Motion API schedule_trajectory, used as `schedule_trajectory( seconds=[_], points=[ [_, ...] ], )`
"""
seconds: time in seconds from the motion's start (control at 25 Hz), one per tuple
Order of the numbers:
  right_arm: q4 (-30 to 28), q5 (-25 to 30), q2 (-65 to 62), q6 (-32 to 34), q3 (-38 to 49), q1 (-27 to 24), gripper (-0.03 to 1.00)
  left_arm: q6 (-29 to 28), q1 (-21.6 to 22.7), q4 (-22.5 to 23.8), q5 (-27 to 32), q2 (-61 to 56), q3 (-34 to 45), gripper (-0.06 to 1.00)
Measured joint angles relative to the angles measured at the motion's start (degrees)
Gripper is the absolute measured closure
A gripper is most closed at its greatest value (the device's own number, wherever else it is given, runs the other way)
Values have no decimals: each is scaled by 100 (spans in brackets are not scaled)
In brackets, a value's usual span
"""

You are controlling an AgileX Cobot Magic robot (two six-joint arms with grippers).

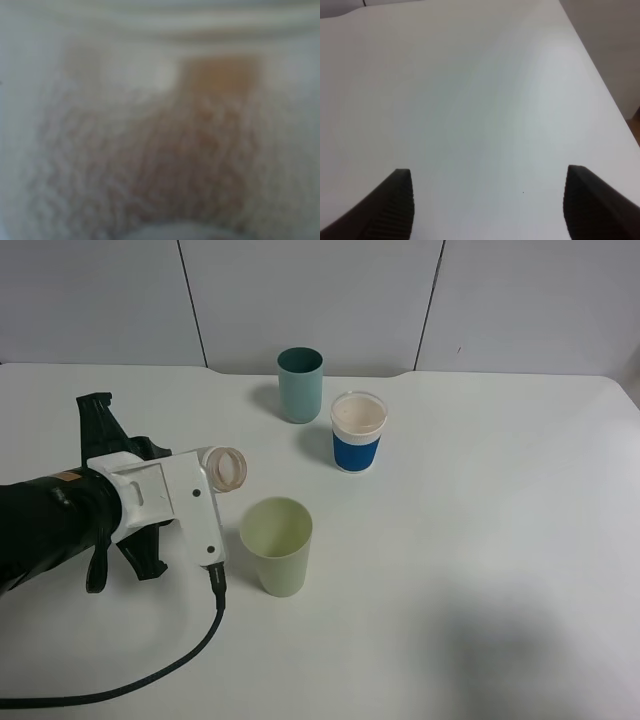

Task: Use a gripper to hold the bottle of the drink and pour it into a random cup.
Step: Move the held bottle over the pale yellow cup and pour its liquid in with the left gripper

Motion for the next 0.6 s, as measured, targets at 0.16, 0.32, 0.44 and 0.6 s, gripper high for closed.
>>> schedule_trajectory(
  seconds=[0.16,0.32,0.44,0.6],
  points=[
    [0,0,0,0,0,0,33,329,-19,-367,-6,246,-228,58],
    [0,0,0,0,0,0,33,576,-56,-444,-6,376,-254,58],
    [0,0,0,0,0,0,33,780,-90,-455,-21,376,-259,58],
    [0,0,0,0,0,0,33,1084,-90,-455,-91,376,-271,58]
  ],
)
